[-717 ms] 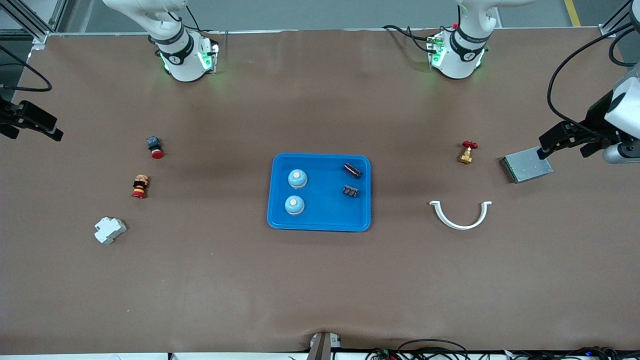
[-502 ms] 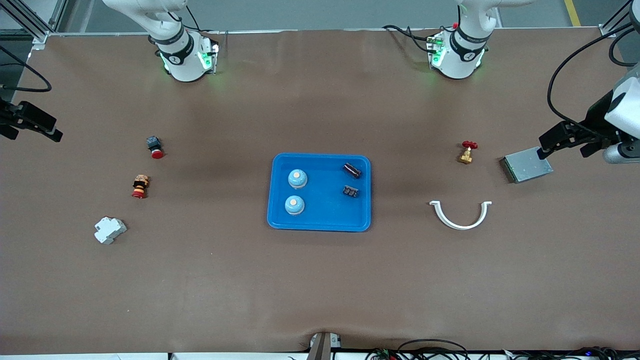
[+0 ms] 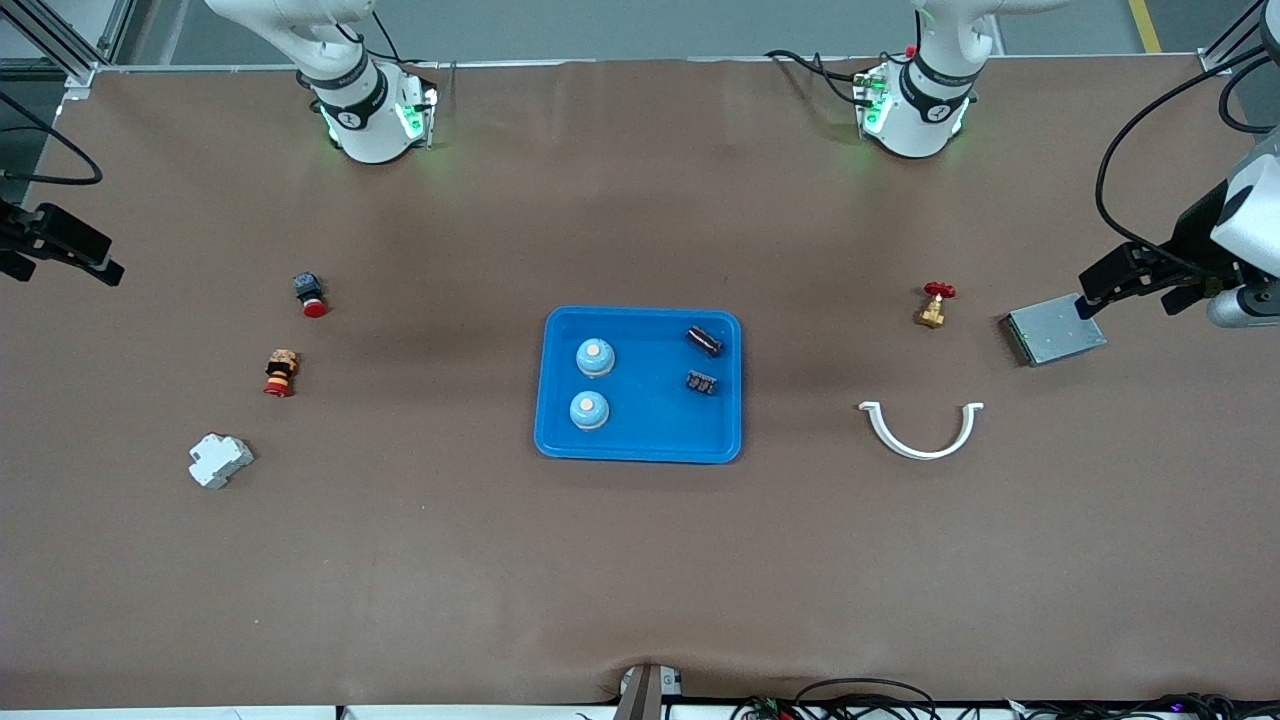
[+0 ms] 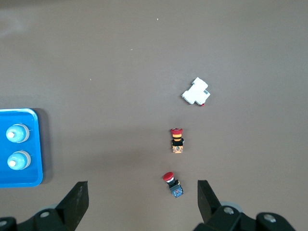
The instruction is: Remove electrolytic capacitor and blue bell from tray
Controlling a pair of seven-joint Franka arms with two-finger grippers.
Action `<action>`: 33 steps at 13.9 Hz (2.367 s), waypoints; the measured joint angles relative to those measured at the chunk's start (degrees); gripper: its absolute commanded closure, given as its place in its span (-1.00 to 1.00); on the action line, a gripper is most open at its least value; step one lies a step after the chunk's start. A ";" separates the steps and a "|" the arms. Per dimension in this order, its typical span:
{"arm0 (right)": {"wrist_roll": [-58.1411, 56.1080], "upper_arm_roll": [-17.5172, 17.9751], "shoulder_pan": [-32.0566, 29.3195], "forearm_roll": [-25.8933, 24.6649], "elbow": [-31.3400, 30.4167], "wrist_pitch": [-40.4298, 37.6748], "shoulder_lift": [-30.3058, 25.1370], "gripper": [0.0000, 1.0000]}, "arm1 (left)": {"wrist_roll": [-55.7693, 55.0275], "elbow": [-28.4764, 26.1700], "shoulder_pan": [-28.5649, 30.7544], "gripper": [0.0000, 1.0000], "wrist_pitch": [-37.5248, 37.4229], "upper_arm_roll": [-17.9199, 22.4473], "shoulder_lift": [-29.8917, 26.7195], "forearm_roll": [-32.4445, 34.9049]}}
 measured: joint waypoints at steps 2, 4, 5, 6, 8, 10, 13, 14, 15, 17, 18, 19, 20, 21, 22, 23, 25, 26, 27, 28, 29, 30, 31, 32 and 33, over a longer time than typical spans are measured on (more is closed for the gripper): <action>0.00 0.01 0.01 0.00 0.00 0.09 0.00 -1.00 | -0.39 0.00 0.00 -1.00 -0.58 0.00 0.45 0.00; 0.00 0.01 0.01 0.00 0.00 0.26 0.00 -1.00 | -2.23 0.00 -0.11 -1.00 -1.14 -0.03 0.90 0.00; 0.00 0.01 0.01 0.00 0.00 0.28 0.00 -1.00 | -3.46 0.00 -0.27 -1.00 -1.49 -0.12 1.11 0.00; 0.00 0.01 0.01 0.00 0.00 0.28 0.00 -1.00 | -4.75 0.00 -0.52 -1.00 -2.07 -0.20 1.32 0.00; 0.00 0.02 0.01 0.00 0.00 0.28 0.00 -1.00 | -7.16 0.00 -1.32 -1.00 -2.92 -0.36 1.65 0.05; -0.01 0.02 0.01 0.00 0.00 0.28 0.00 -1.00 | -9.34 0.01 -1.79 -1.00 -4.04 -0.54 1.71 0.07; 0.00 0.08 0.03 0.00 -0.04 0.09 0.00 -1.00 | -17.42 -0.01 -2.36 -1.00 -6.41 -1.72 2.19 0.06; 0.01 0.17 0.05 0.01 -0.27 -0.05 -0.01 -1.00 | -22.31 0.01 -3.08 -1.00 -6.41 -2.54 2.96 0.06; 0.01 0.34 0.08 0.02 -0.76 -0.22 -0.01 -1.00 | -26.94 0.10 -4.05 -1.00 -6.35 -3.29 4.02 0.06; 0.18 0.88 0.59 0.08 -2.87 -0.37 -0.12 -1.00 | -33.37 1.15 -6.36 -1.00 -6.03 -3.90 7.00 0.05; 1.22 1.07 1.42 0.11 -4.65 -0.20 -0.27 -1.00 | -35.67 2.10 -7.40 -1.00 -5.92 -3.95 8.77 0.05; 3.65 1.16 2.67 0.13 -6.58 0.39 -0.41 -1.00 | -38.26 3.13 -8.37 -1.00 -5.65 -3.98 10.56 0.05; 7.45 1.23 4.44 0.14 -8.56 1.36 -0.51 -1.00 | -41.19 3.97 -9.37 -1.00 -4.86 -3.99 12.20 0.05; 11.77 1.35 6.57 0.15 -10.51 2.77 -0.60 -1.00 | -44.37 4.57 -10.54 -1.00 -3.38 -4.01 13.69 0.04; 16.20 1.49 8.99 0.16 -12.53 4.64 -0.67 -1.00 | -47.81 4.84 -11.71 -1.00 -1.10 -4.04 14.94 0.04; 20.81 1.64 11.54 0.16 -14.73 6.96 -0.70 -1.00 | -52.04 4.95 -12.80 -1.00 1.86 -4.06 16.25 0.03; 31.17 1.83 16.21 0.89 -19.10 12.21 -0.70 -1.00 | -59.76 5.04 -14.42 -1.00 7.14 -4.07 18.95 0.02; 36.48 1.89 18.56 1.32 -21.26 15.21 -0.69 -1.00 | -63.41 5.07 -14.96 -1.00 9.56 -4.06 20.36 0.02; 41.18 1.94 21.08 1.69 -23.46 18.62 -0.66 -1.00 | -66.60 5.11 -15.38 -1.00 11.83 -4.07 21.75 0.02; 45.25 1.97 23.49 1.86 -25.67 22.23 -0.59 -1.00 | -68.96 5.19 -15.78 -1.00 13.67 -4.08 22.95 0.02; 49.24 1.99 26.02 1.91 -27.96 25.84 -0.28 -1.00 | -71.06 5.28 -16.25 -1.00 15.49 -4.09 24.12 0.02; 52.87 2.04 28.35 1.92 -29.88 29.01 0.47 -1.00 | -73.38 5.39 -16.91 -1.00 17.25 -4.11 25.26 -0.02; 56.21 2.05 30.48 1.92 -31.28 31.86 1.81 -1.00 | -76.35 5.64 -17.86 -1.00 18.78 -4.12 26.43 -0.03; 59.10 2.04 32.32 1.93 -32.00 34.50 3.71 -1.00 | -79.13 6.13 -18.82 -1.00 19.68 -4.14 27.56 -0.03; 61.70 2.03 33.93 1.93 -32.28 37.27 6.06 -1.00 | -81.41 6.88 -19.70 -1.00 20.04 -4.14 28.67 -0.03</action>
